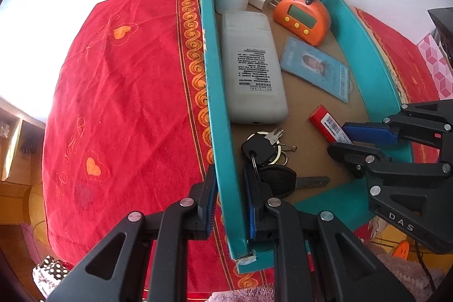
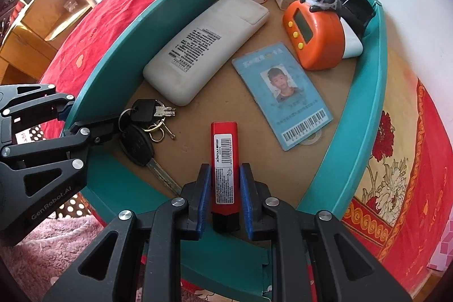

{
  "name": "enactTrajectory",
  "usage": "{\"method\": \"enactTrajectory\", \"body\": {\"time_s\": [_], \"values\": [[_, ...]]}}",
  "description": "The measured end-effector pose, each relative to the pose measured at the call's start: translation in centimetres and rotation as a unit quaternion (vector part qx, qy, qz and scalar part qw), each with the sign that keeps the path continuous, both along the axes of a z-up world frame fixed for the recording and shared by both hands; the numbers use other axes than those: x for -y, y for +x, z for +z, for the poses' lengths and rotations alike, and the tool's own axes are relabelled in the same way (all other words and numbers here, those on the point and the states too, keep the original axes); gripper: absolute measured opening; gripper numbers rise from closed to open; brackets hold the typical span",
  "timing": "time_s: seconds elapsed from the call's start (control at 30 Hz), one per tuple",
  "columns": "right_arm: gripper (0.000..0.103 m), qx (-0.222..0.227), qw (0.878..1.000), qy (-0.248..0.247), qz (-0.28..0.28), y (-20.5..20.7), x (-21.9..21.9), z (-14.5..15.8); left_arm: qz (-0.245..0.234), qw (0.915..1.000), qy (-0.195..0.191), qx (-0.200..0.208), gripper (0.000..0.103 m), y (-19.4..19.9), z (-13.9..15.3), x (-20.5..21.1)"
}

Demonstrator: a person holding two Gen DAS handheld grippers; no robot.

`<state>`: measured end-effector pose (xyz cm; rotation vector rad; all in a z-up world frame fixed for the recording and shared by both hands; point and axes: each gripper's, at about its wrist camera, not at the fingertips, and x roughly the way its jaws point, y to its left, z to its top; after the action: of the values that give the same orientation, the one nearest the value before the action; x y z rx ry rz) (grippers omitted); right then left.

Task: Organize objects
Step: 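Carry the red stick with the right gripper into the tray and release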

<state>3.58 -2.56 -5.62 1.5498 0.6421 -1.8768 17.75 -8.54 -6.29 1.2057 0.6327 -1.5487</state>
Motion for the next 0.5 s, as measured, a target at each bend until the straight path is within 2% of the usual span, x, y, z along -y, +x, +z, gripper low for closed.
{"method": "enactTrajectory", "body": {"time_s": [0.1,0.2,0.3,0.43,0.5], "values": [[0.026,-0.002,1.000,-0.015,-0.010,-0.1,-1.1,0.4,-0.006,0.9999,0.001,0.008,0.015,-0.3,0.0,0.1],[0.048,-0.014,0.999,-0.043,-0.020,0.0,-1.5,1.1,-0.012,0.9997,-0.014,0.014,0.015,-0.4,0.4,-0.3],[0.050,-0.017,0.997,-0.072,-0.024,0.0,-2.2,2.1,-0.014,0.9990,-0.042,0.011,0.018,-0.7,1.6,-0.9],[0.052,-0.015,0.993,-0.111,-0.037,-0.3,-3.8,3.8,-0.013,0.9982,-0.057,0.005,0.020,-1.4,2.6,-1.8],[0.055,-0.022,0.991,-0.122,-0.040,-0.2,-5.1,4.5,-0.020,0.9975,-0.067,0.009,0.028,-1.9,2.9,-2.0]]}}
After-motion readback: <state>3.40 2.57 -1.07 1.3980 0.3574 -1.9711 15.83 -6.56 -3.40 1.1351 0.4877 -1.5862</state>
